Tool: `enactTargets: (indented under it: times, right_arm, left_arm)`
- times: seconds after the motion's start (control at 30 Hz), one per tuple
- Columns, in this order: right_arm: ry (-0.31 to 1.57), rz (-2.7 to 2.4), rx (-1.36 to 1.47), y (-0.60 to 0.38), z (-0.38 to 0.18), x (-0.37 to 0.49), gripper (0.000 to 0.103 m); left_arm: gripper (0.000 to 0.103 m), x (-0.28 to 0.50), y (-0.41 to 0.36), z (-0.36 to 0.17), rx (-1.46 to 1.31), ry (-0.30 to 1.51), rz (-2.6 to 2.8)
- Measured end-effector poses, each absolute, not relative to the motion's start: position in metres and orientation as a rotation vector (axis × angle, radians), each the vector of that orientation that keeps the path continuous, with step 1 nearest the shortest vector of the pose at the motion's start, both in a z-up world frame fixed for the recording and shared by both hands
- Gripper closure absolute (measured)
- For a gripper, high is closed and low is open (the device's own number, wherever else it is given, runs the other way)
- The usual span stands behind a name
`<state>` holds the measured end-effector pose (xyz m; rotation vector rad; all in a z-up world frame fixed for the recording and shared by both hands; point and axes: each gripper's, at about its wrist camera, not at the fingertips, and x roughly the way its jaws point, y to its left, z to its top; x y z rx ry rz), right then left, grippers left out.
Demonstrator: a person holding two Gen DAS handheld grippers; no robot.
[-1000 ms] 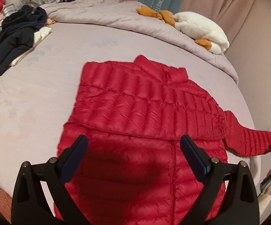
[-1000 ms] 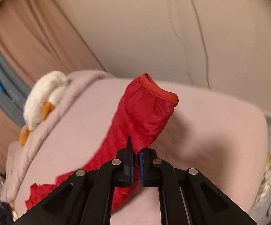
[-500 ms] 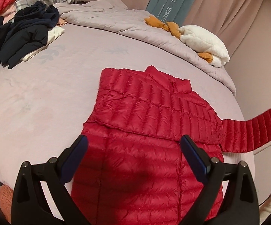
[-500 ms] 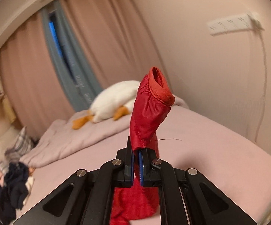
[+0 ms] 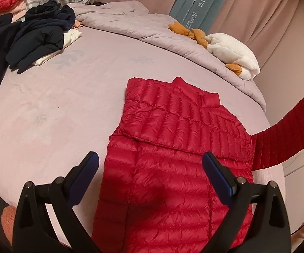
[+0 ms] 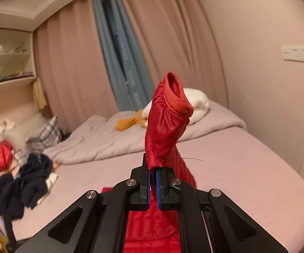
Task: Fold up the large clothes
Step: 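Lift the held sleeve and carry it across the jacket body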
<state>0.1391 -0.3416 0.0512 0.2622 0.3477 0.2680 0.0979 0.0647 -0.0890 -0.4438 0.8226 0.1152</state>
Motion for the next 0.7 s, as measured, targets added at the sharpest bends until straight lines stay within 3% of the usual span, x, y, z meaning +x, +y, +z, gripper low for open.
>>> enactTargets:
  times: [0.7]
  right_arm:
    - [0.489,0.576,0.199,-0.258,0.036,0.131,0.097]
  left_arm:
    - [0.004,0.088,0.078,-0.087,-0.413,0.812,0.134]
